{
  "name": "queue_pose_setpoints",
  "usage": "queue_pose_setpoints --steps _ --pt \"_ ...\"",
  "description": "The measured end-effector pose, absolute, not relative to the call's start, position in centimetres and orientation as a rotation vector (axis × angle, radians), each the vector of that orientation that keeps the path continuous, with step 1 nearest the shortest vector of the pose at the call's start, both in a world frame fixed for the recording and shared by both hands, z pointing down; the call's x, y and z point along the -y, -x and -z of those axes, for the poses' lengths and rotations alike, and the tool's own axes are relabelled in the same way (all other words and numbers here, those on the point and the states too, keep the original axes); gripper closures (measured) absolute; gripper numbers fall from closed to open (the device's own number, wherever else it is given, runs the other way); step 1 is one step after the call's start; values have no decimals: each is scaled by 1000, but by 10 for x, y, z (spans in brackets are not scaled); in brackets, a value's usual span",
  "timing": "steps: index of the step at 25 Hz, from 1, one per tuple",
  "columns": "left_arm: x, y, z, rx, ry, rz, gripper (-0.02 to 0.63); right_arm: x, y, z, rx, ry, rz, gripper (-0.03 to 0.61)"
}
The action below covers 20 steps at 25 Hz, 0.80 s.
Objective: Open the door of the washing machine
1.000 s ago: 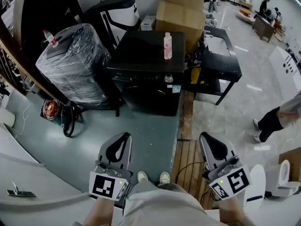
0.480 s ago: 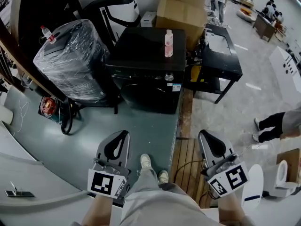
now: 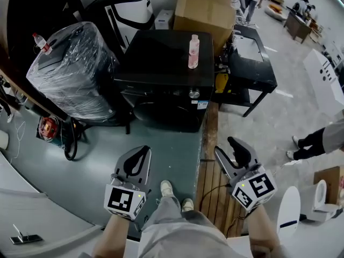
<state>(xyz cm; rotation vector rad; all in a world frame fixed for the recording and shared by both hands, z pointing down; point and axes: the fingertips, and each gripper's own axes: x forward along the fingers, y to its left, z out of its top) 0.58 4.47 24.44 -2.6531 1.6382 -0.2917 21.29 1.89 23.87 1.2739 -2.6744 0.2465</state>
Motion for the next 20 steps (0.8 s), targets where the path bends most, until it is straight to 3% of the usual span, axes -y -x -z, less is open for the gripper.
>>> queue_pose_setpoints --steps 20 --pt "130 34 -395 -1575 2930 454 584 168 -159 -443 2419 -1200 -550 328"
